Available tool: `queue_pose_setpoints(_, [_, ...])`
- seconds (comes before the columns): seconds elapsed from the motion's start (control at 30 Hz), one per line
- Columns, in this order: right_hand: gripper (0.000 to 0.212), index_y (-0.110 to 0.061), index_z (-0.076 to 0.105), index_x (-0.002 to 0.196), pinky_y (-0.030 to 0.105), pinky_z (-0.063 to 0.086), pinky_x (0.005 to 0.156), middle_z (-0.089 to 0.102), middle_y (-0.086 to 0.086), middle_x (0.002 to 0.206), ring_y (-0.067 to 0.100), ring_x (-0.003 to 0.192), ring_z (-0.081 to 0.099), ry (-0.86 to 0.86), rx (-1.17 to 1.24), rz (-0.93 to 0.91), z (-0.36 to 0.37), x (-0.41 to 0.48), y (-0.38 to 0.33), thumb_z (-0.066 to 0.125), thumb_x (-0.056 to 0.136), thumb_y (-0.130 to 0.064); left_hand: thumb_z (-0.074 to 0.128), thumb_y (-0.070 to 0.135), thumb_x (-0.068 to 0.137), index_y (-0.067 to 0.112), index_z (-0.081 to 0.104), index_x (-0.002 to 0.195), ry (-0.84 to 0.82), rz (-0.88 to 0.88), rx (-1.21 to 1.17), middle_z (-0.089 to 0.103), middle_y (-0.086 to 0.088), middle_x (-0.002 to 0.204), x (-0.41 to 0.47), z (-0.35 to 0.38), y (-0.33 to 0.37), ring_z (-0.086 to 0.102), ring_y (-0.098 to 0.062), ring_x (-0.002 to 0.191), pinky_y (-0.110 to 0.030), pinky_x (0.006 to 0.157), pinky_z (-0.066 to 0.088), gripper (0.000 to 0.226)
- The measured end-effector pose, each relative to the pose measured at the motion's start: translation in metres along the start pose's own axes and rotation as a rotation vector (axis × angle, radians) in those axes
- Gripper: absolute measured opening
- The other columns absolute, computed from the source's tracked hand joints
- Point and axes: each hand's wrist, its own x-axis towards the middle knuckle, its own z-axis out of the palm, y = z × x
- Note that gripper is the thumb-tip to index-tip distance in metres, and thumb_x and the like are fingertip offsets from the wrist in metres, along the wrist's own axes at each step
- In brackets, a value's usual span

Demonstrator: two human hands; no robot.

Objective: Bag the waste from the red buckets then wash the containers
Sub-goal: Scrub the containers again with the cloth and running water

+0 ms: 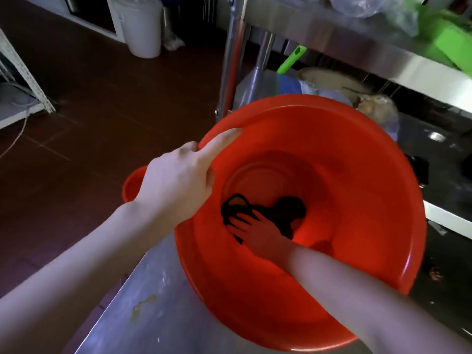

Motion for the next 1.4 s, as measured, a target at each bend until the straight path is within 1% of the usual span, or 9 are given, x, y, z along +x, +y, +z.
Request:
queue_pose_setpoints(0.2, [0.078,-0.034,0.008,0.153,0.043,0.015,0.117,0.005,-0.011,0.162,0.011,0.148,0.005,0.235,0.232,0.193,-0.017,0.034,0.011,0.051,0.089,-0.038,0.05,0.018,0.09,0.05,0.02,0.149,0.004,-0.029,0.0,0.048,-0.004,0.081,-0.003,0.0,0.007,0.052,-0.03,0.056,-0.034,0.046,0.044,0.074])
queue_pose_setpoints(0.4, [0.086,-0.029,0.006,0.154,0.044,0.02,0.118,0.003,-0.008,0.162,0.014,0.148,0.008,0.288,0.359,0.463,-0.047,0.025,0.064,0.058,0.085,-0.024,0.057,0.015,0.089,0.048,0.025,0.149,-0.003,-0.062,0.046,0.044,-0.003,0.075,-0.005,-0.003,0.011,0.046,-0.026,0.048,-0.022,0.043,0.025,0.075])
queue_pose_setpoints(0.6, [0.072,-0.019,-0.002,0.154,0.043,0.041,0.104,0.002,0.002,0.162,0.028,0.141,0.031,0.064,0.279,0.668,-0.022,-0.036,0.095,0.037,0.095,-0.011,0.058,0.013,0.089,0.045,0.03,0.148,0.009,-0.068,0.046,0.041,-0.002,0.072,-0.008,-0.004,0.017,0.036,-0.02,0.046,-0.015,0.045,0.013,0.073])
queue_pose_setpoints(0.7, [0.074,-0.01,-0.001,0.154,0.045,0.031,0.114,-0.007,0.011,0.161,0.033,0.148,0.011,-0.137,0.262,0.612,-0.006,-0.054,0.083,0.043,0.095,-0.014,0.057,0.011,0.089,0.044,0.031,0.148,0.014,-0.071,0.027,0.041,-0.002,0.072,-0.009,-0.004,0.02,0.036,-0.02,0.046,-0.015,0.044,0.014,0.072])
queue_pose_setpoints(0.77, [0.064,-0.01,0.009,0.154,0.045,0.025,0.116,-0.002,0.007,0.162,0.029,0.149,0.01,-0.188,0.269,0.48,0.001,-0.059,0.067,0.04,0.097,-0.016,0.056,0.01,0.089,0.043,0.032,0.148,0.015,-0.072,0.02,0.041,-0.003,0.072,-0.01,-0.004,0.021,0.037,-0.02,0.046,-0.015,0.044,0.015,0.072])
queue_pose_setpoints(0.87, [0.06,-0.014,0.019,0.152,0.041,0.022,0.116,0.005,0.004,0.163,0.025,0.145,0.023,-0.161,0.147,0.251,0.009,-0.056,0.028,0.039,0.096,-0.019,0.055,0.01,0.091,0.042,0.03,0.149,0.01,-0.071,0.01,0.041,-0.004,0.073,-0.011,-0.005,0.019,0.04,-0.021,0.047,-0.017,0.043,0.018,0.071])
queue_pose_setpoints(1.07, [0.057,-0.024,0.027,0.15,0.038,0.013,0.118,0.011,-0.005,0.162,0.018,0.146,0.02,-0.008,0.072,0.041,-0.015,-0.014,0.029,0.041,0.095,-0.02,0.058,0.008,0.087,0.043,0.033,0.148,0.009,-0.1,-0.002,0.04,-0.003,0.072,-0.015,-0.005,0.029,0.038,-0.022,0.046,-0.02,0.042,0.018,0.074])
queue_pose_setpoints(1.23, [0.072,-0.03,0.012,0.153,0.039,0.01,0.119,0.006,-0.01,0.162,0.015,0.146,0.019,0.158,0.147,0.135,-0.042,0.02,0.037,0.046,0.09,-0.024,0.06,0.008,0.084,0.043,0.033,0.148,-0.011,-0.101,0.022,0.04,-0.003,0.072,-0.015,-0.005,0.033,0.038,-0.023,0.044,-0.021,0.04,0.025,0.077])
queue_pose_setpoints(1.4, [0.085,-0.028,0.012,0.154,0.044,0.028,0.113,0.01,-0.009,0.161,0.016,0.145,0.021,0.188,0.299,0.384,-0.069,0.023,0.074,0.06,0.085,-0.036,0.056,0.013,0.09,0.044,0.029,0.149,-0.001,-0.109,0.061,0.042,-0.004,0.073,-0.014,-0.003,0.029,0.043,-0.026,0.047,-0.026,0.043,0.034,0.072])
